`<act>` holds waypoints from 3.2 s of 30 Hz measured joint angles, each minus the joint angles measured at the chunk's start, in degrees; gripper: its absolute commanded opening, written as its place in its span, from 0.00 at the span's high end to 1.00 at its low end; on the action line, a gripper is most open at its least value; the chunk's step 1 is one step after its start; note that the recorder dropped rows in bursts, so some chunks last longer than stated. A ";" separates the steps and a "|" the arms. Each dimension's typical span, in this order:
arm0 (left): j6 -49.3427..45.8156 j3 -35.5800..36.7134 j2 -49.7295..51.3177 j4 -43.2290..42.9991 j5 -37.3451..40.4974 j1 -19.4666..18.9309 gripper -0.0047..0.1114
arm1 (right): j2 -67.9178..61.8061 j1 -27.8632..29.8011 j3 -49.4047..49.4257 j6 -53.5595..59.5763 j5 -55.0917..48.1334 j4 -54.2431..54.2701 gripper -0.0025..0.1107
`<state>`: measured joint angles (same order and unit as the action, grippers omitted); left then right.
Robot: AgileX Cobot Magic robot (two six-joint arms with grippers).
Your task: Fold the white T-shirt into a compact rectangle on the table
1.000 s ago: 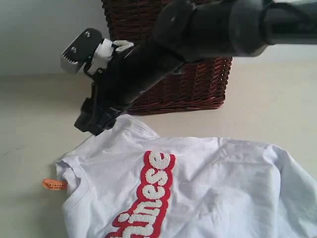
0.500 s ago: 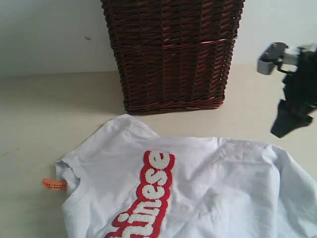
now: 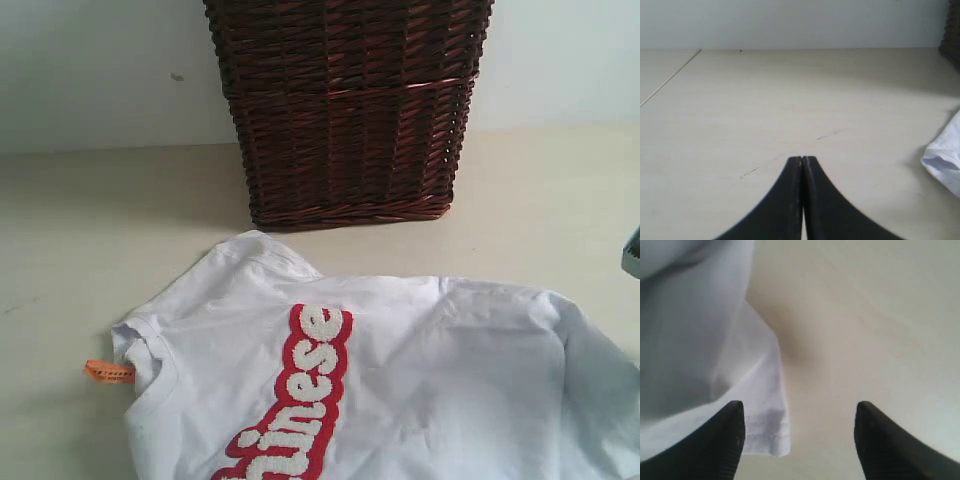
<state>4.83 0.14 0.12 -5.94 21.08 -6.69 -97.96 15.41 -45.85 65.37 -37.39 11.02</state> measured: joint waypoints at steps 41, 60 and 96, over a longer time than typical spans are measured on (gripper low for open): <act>0.00 0.00 0.00 0.00 0.00 0.00 0.96 | 10.66 2.02 2.78 10.54 35.27 9.83 0.78; 0.00 0.00 0.00 0.00 0.00 0.00 0.96 | 16.81 -11.95 9.03 33.99 -16.49 17.45 0.54; 0.00 0.00 0.00 0.00 0.00 0.00 0.96 | 13.22 -14.01 13.86 54.70 -4.92 67.25 0.53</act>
<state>4.83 0.14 0.12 -5.94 21.08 -6.69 -84.74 1.40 -31.99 120.07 -42.31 78.27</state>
